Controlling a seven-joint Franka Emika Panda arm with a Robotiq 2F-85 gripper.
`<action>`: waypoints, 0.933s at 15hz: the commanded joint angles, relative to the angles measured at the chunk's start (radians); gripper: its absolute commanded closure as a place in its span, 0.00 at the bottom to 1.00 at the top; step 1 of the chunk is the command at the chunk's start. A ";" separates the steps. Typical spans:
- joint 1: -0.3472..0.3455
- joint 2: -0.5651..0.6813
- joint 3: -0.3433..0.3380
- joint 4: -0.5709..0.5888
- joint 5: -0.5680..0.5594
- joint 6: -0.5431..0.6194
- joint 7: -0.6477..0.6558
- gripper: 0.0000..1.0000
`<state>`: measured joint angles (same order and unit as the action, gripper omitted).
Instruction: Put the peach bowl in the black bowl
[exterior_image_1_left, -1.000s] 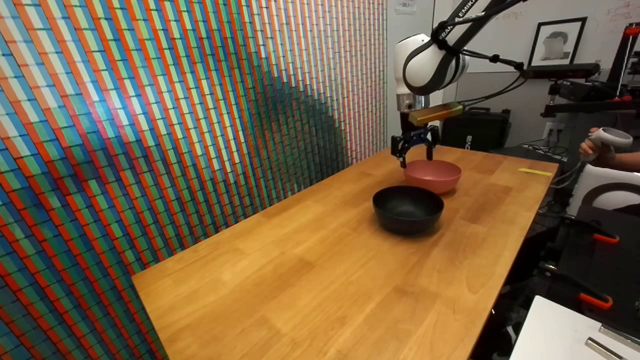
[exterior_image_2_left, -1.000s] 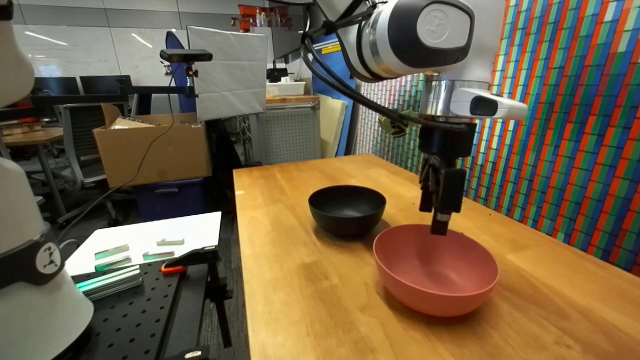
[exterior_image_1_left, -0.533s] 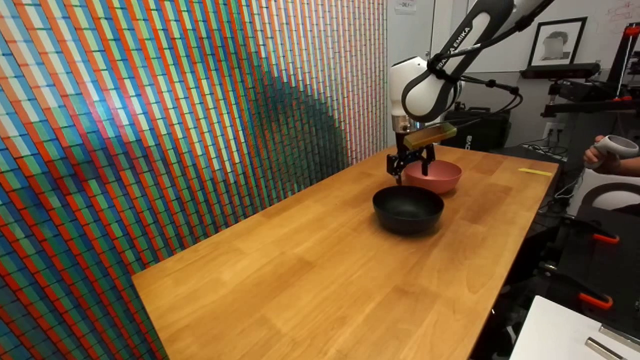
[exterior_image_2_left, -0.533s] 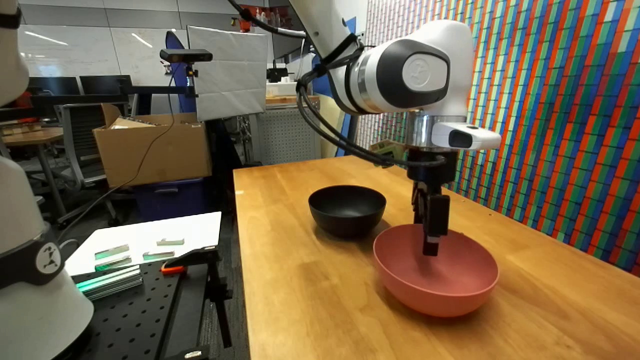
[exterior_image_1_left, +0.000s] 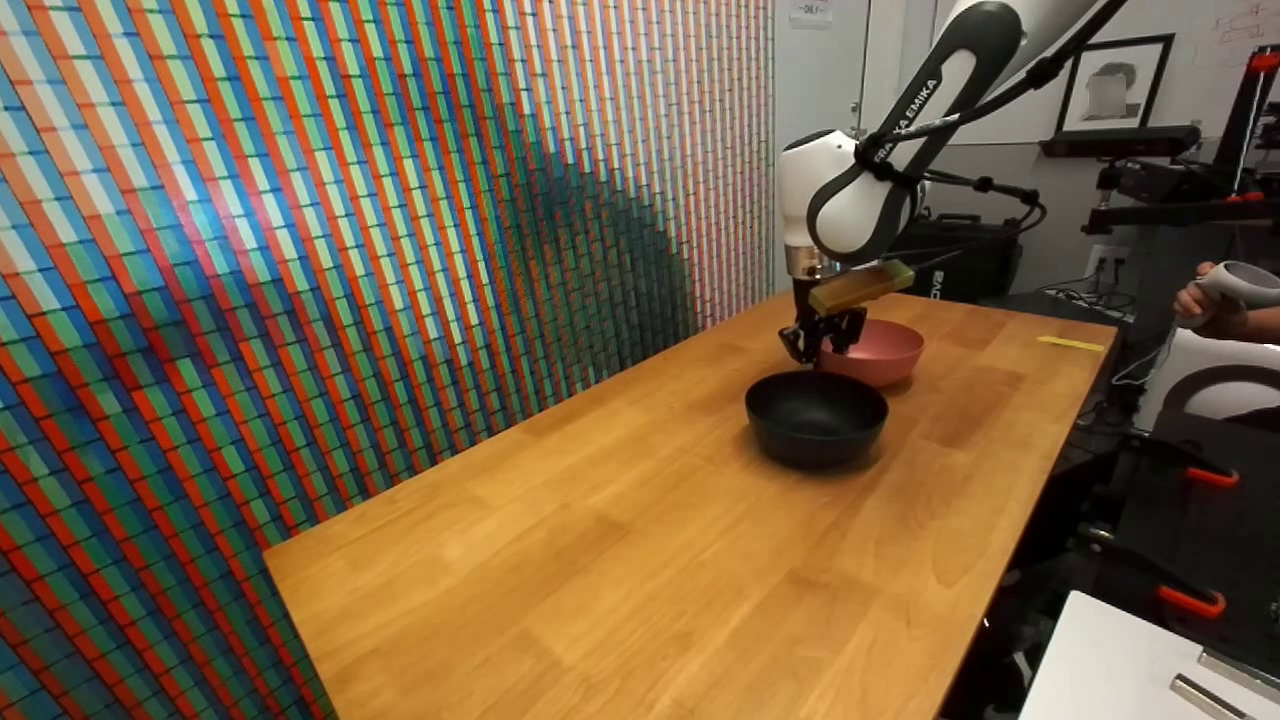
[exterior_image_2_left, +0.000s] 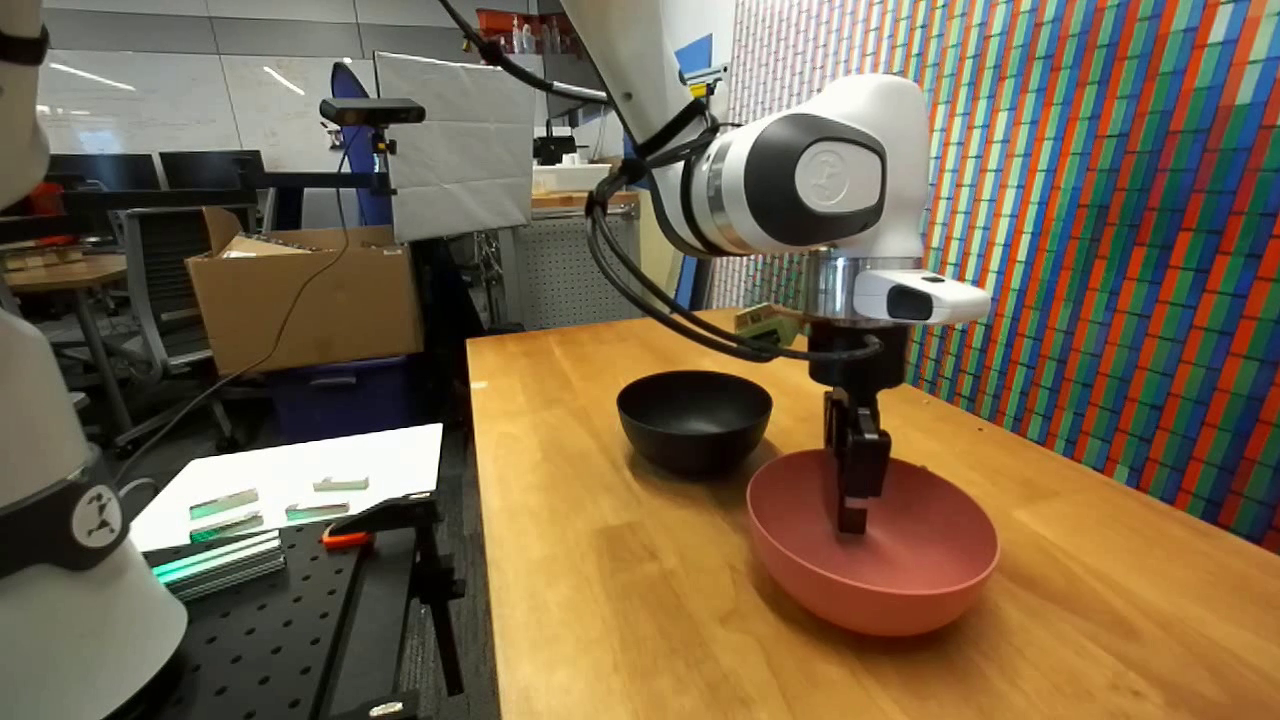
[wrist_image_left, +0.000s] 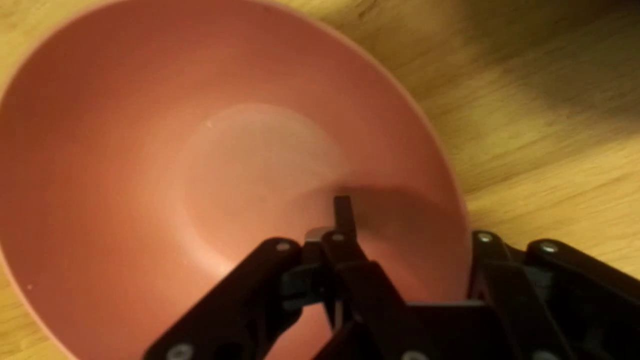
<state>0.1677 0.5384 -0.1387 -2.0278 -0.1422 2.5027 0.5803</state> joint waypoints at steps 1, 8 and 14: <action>0.029 -0.007 -0.040 -0.013 -0.036 0.027 0.034 0.89; 0.030 -0.030 -0.042 -0.021 -0.071 0.001 0.035 0.93; 0.035 -0.117 -0.003 -0.114 -0.076 0.003 -0.044 0.94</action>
<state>0.1900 0.4980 -0.1602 -2.0553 -0.1965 2.4961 0.5790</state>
